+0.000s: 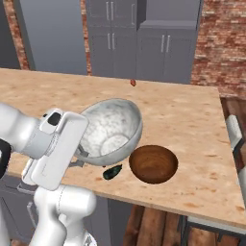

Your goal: Pick both bowls and place them on the counter. Then place the mushroom in one bowl and place the eggplant in the other bowl.

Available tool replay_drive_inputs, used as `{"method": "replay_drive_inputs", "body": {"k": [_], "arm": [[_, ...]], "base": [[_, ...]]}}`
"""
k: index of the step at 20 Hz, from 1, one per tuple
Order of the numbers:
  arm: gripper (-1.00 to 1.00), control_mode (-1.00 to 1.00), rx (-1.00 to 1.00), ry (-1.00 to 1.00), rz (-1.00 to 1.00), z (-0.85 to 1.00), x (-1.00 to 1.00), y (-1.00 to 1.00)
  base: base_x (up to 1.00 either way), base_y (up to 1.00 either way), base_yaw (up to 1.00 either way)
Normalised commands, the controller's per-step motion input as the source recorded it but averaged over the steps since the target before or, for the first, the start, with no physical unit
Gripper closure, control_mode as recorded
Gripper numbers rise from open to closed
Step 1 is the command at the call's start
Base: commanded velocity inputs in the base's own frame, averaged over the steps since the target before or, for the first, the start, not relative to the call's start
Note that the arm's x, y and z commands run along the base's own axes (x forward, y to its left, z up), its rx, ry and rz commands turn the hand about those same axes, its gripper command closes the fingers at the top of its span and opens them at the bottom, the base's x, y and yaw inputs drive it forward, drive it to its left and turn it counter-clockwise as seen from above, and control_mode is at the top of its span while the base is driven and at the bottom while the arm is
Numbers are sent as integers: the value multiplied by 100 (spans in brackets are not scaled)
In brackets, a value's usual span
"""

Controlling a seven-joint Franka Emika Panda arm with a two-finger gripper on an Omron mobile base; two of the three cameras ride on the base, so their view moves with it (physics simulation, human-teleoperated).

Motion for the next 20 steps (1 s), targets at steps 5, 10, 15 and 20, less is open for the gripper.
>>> {"method": "replay_drive_inputs", "body": {"k": [5, 10, 15, 20], "arm": [[100, 100, 0, 0, 0, 0, 0, 0], [100, 100, 0, 0, 0, 0, 0, 0], [100, 100, 0, 0, 0, 0, 0, 0], [100, -100, 0, -3, 0, 0, -10, 0]], "base": [[29, 32, -14], [38, 13, -10], [20, 1, -9], [0, 0, 0]]}}
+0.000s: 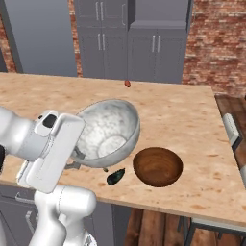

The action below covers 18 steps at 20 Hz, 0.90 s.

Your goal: Pick both bowls and place them on the counter. Then place the mushroom in one bowl and place the eggplant in the other bowl.

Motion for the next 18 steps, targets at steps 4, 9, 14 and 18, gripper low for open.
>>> {"method": "replay_drive_inputs", "body": {"k": [4, 9, 14, 18], "arm": [[100, -100, -5, -4, 4, 0, -43, 59], [100, -100, -23, 3, 1, -3, -8, 100], [100, -100, -20, 3, 8, -38, -3, 100], [100, -100, -17, 8, 12, -75, 0, 77]], "base": [[0, 0, 0], [0, 0, 0], [0, 0, 0], [0, 0, 0]]}}
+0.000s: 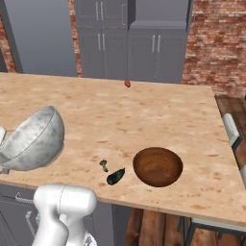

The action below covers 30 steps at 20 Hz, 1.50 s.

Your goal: Pick both bowls and place them on the counter. Then place the mushroom in one bowl and place the eggplant in the other bowl.

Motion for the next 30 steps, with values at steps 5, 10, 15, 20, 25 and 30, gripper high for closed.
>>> {"method": "replay_drive_inputs", "body": {"k": [5, 10, 15, 20, 25, 30], "arm": [[100, -100, -8, 20, 10, -47, 12, 24], [100, -100, 1, 19, 1, -18, 60, 28], [100, -100, 13, 17, 10, -30, 73, 23], [100, -100, 30, 3, 10, -29, 62, 17], [100, -100, 30, 0, 9, -28, 61, 26], [100, -100, 12, 0, 12, -49, 36, 2]], "base": [[0, 0, 0], [0, 0, 0], [0, 0, 0], [0, 0, 0], [0, 0, 0], [0, 0, 0]]}}
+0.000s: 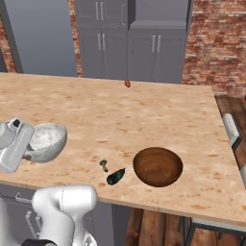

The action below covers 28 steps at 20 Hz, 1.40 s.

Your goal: Pick both bowls and place them on the counter. Then place the mushroom in one bowl and place the eggplant in the other bowl.

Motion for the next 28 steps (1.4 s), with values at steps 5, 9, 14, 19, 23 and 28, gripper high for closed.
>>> {"method": "replay_drive_inputs", "body": {"k": [5, 9, 14, 19, 23, 28], "arm": [[100, -100, 5, 0, 7, -40, 24, 11], [100, -100, 9, -3, 5, -29, 8, -1], [100, -100, 5, 0, 4, -24, 15, 0], [100, -100, 0, 0, 0, -28, 11, -1], [100, -100, 0, 0, 0, -35, 24, -11], [100, -100, 0, 1, -3, -39, 41, -17]], "base": [[0, 0, 0], [0, 0, 0], [0, 0, 0], [0, 0, 0], [0, 0, 0], [0, 0, 0]]}}
